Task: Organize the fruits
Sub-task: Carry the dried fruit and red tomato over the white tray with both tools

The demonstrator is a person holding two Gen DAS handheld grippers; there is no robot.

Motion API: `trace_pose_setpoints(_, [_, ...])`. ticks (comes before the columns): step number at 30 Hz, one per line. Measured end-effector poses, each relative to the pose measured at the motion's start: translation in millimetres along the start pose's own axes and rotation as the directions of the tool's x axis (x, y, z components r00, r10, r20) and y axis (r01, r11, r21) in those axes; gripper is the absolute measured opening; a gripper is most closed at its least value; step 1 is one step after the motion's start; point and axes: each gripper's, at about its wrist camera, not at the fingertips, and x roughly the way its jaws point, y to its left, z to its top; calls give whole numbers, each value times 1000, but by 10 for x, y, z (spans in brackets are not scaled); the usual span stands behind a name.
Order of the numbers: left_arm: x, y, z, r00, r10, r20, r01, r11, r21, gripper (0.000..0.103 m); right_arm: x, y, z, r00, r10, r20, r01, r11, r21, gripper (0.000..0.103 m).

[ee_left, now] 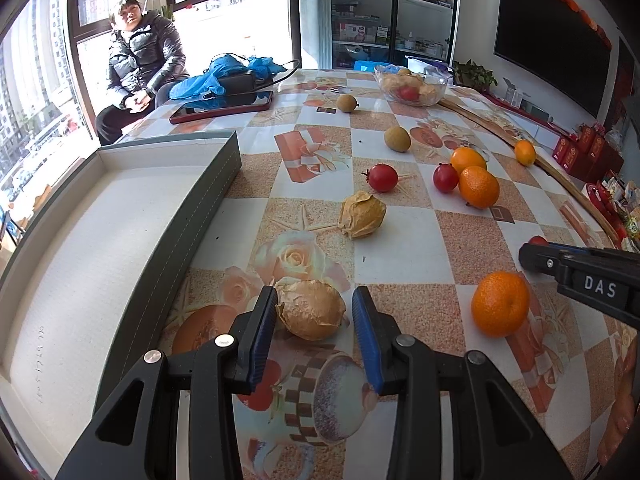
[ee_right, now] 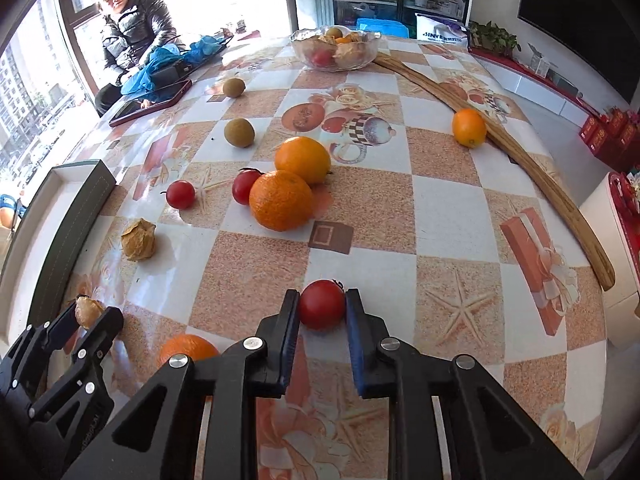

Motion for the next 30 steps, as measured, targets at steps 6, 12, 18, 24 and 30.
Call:
trace_pose_setpoints(6, [1,0,-1,1000,-3,0,3,1000,-2,42,-241,-428,-398,996,-11,92,6,998,59,24])
trace_pose_setpoints(12, [-12,28,-8,1000,-17,3,17,1000,-10,42,-287,-392,-515,985,-72,155,68,997,31,24])
trace_pose_setpoints(18, [-19,23,-20,1000,-4,6,4,1000,2,42,-278,-438,-514,986,-53,156,48,998,39,24])
trace_pose_setpoints(24, [-19,29,-20,1000,-6,6,6,1000,1,42,-269,-422,-510,986,-63,153,59,998,29,24])
trace_pose_setpoints(30, [-23,30,-29,1000,-18,6,18,1000,-7,42,-272,-414,-513,986,-67,152,63,998,27,24])
